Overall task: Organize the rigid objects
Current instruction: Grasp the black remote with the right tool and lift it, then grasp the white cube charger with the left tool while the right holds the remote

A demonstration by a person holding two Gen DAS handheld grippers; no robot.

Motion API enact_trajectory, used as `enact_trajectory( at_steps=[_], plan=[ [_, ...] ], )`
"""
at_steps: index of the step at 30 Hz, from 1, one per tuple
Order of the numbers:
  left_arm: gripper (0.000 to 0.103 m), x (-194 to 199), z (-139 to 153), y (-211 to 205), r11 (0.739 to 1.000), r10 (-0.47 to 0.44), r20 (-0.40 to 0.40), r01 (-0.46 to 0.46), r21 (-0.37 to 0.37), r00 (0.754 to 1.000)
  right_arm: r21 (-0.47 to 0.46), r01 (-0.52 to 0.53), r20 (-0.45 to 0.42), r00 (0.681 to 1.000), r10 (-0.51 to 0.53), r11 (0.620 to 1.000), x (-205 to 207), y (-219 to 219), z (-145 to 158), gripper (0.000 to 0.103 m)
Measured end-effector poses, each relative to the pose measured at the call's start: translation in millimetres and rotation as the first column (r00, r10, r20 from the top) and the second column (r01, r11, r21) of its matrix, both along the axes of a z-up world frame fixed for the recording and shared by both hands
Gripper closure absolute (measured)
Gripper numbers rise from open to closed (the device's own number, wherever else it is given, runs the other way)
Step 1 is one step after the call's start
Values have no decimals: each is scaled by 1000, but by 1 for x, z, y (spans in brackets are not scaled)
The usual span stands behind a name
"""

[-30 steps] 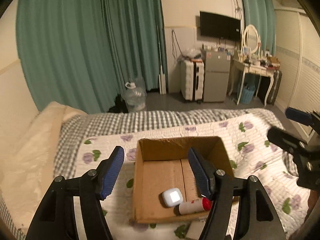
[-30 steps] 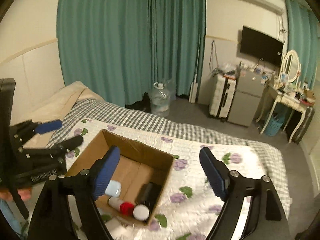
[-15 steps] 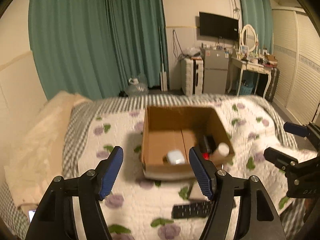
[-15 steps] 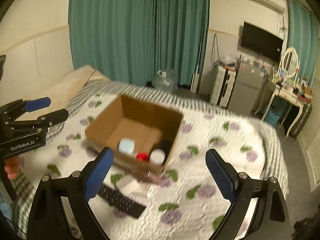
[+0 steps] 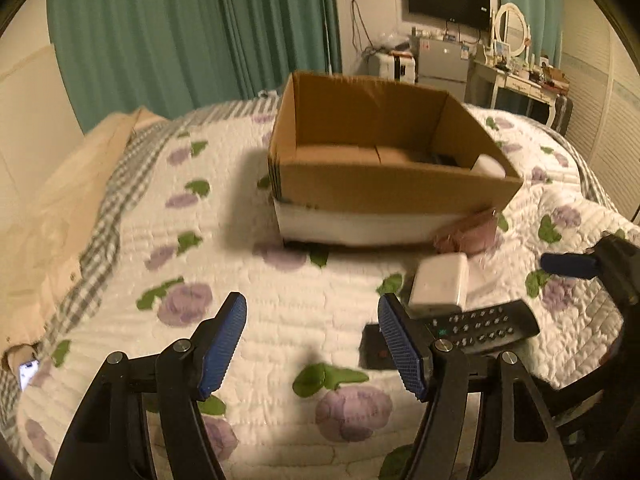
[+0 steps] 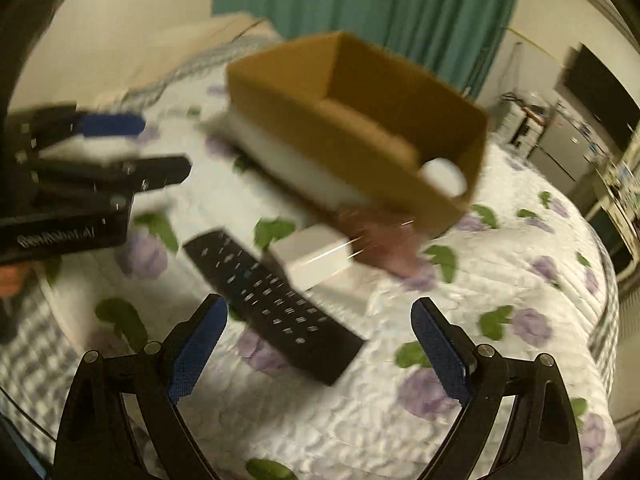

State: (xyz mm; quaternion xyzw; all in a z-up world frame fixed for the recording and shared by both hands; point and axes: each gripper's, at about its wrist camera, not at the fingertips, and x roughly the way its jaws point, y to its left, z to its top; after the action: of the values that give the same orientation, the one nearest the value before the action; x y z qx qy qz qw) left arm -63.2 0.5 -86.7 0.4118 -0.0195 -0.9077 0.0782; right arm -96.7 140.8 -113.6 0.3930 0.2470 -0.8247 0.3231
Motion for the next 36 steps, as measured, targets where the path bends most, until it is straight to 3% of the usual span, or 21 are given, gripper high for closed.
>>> enact_trajectory(
  at_steps=[4, 6, 10, 12, 14, 17, 22, 30, 36],
  plan=[
    [32, -3, -8, -10, 1000, 20, 25, -20, -1, 999, 45, -73, 21, 997, 72, 996, 4, -19, -15, 23],
    [32, -4, -10, -17, 999, 31, 38, -32, 22, 999, 99, -111, 1, 994, 112, 989, 8, -31, -24, 25],
    [32, -4, -11, -28, 997, 54, 44, -56, 48, 998, 135, -134, -16, 990, 137, 982, 9, -45, -35, 39],
    [32, -3, -10, -31, 997, 59, 41, -61, 54, 997, 146, -128, -26, 991, 134, 981, 9, -46, -38, 43],
    [32, -2, -7, -30, 997, 58, 35, -60, 52, 998, 149, -111, -36, 992, 117, 983, 9, -43, -38, 56],
    [32, 0, -1, -29, 997, 55, 23, -56, 47, 998, 140, -75, -37, 996, 80, 987, 10, -33, -32, 66],
    [32, 4, 7, -27, 998, 50, 10, -50, 45, 999, 59, 14, 13, 1000, -14, 998, 10, -7, -10, 81],
    [32, 6, 22, -11, 999, -4, -27, 5, 47, 1000, -107, 170, 68, 984, -163, 980, 7, 37, 34, 84],
    [32, -10, 13, 16, 997, -70, -14, 70, 42, 997, -90, 285, 86, 957, -278, 954, -23, 43, 35, 84]
  ],
)
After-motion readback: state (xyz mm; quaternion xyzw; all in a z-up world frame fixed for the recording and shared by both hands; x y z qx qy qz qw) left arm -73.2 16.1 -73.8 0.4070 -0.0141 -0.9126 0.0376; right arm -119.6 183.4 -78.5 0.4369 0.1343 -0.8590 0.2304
